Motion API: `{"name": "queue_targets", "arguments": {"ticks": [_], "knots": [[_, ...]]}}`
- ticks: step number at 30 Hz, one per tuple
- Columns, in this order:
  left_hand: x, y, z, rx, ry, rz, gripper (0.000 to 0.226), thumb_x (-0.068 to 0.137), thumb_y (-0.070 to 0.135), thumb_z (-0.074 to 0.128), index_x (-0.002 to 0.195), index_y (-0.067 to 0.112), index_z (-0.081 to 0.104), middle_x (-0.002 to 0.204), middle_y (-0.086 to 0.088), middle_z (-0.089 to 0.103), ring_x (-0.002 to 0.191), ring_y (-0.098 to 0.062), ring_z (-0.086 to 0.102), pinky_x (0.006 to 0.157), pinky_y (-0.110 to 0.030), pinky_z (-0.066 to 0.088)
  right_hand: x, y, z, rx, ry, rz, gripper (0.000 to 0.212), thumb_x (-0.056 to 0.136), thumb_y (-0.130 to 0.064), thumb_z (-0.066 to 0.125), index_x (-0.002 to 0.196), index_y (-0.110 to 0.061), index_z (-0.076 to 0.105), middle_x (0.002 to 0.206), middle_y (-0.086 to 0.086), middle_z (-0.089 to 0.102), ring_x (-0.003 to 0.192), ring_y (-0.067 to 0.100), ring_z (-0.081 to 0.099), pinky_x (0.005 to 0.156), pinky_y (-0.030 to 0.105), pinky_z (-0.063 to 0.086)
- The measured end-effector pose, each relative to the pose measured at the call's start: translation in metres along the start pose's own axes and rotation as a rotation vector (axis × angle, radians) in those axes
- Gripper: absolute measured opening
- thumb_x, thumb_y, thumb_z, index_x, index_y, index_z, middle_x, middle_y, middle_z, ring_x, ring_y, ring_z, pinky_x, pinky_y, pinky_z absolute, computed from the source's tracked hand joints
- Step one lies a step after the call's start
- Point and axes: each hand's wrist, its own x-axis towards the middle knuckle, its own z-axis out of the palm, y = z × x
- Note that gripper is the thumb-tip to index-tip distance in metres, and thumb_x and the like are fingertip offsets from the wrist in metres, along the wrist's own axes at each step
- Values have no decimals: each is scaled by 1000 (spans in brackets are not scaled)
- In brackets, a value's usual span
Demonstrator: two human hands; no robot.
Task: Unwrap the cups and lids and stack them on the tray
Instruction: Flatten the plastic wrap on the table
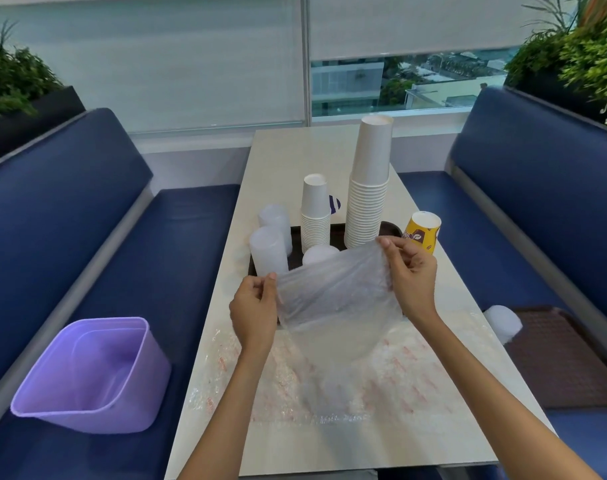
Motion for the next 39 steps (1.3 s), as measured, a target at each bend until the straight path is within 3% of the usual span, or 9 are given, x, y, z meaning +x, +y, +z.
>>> {"name": "queue_targets", "arguments": {"ticks": [4, 8, 11, 14, 16, 19, 22, 30, 39], "knots": [[10, -15, -11, 287, 21, -62, 14, 94, 26, 56, 91, 13, 57, 98, -3, 58, 82, -18, 55, 67, -26, 37, 1, 1, 3, -52, -172, -9, 11, 91, -14, 61, 96, -13, 71, 89, -3, 68, 82, -4, 61, 71, 9, 45], [14, 12, -14, -13, -51, 117, 21, 90, 16, 62, 111, 13, 58, 111, 5, 55, 103, -11, 54, 80, -21, 43, 10, -2, 7, -82, -373, 15, 8, 87, -19, 66, 91, -21, 73, 97, 4, 67, 91, 0, 58, 76, 14, 46], [11, 41, -5, -80, -405, 281, 32, 86, 21, 68, 116, 23, 56, 108, 22, 55, 100, 13, 52, 82, 1, 35, 14, -5, 14, -77, -513, 46, 11, 86, -20, 68, 85, -30, 73, 101, 1, 66, 102, 10, 59, 85, 26, 50], [12, 49, 8, -103, -667, 279, 23, 84, 20, 70, 106, 18, 64, 103, 13, 65, 99, 4, 58, 87, -9, 40, 15, -16, 21, -26, -595, 75, 11, 86, -17, 67, 85, -26, 73, 98, -2, 68, 101, 16, 63, 89, 32, 51], [12, 48, 11, -169, -704, 229, 5, 87, 13, 67, 91, 14, 66, 87, 5, 68, 88, -6, 64, 87, -23, 49, 14, -20, 21, 28, -649, 126, 10, 85, -24, 65, 92, -22, 72, 96, -2, 71, 99, 11, 65, 91, 28, 51], [16, 49, 7, -284, -664, 183, 5, 90, 7, 61, 85, 8, 62, 72, 0, 64, 66, 1, 61, 73, -13, 49, 16, -11, 8, -27, -761, 273, 49, 82, -48, 59, 121, -18, 61, 121, 2, 64, 115, 13, 58, 101, 29, 45], [24, 51, -2, -353, -630, 154, 6, 92, 7, 58, 86, 8, 60, 72, 1, 62, 63, 3, 59, 69, -10, 47, 11, 8, -8, -160, -865, 459, 61, 83, -59, 55, 131, -21, 52, 130, -4, 55, 123, 13, 50, 102, 26, 37], [37, 45, -24, -453, -672, 29, 21, 93, 12, 55, 72, 16, 56, 71, 9, 64, 81, -14, 54, 82, -28, 43, -2, 54, -8, -130, -578, 998, 75, 90, -68, 23, 122, -9, 56, 118, 8, 60, 113, 27, 56, 107, 42, 36], [45, 33, -39, -523, -583, -67, 10, 80, 23, 60, 70, 19, 60, 89, -13, 57, 90, -23, 51, 87, -36, 41, -17, 56, 4, 197, -448, 1130, 36, 80, -44, 65, 84, -9, 67, 79, 6, 65, 75, 19, 60, 78, 31, 50]]}}
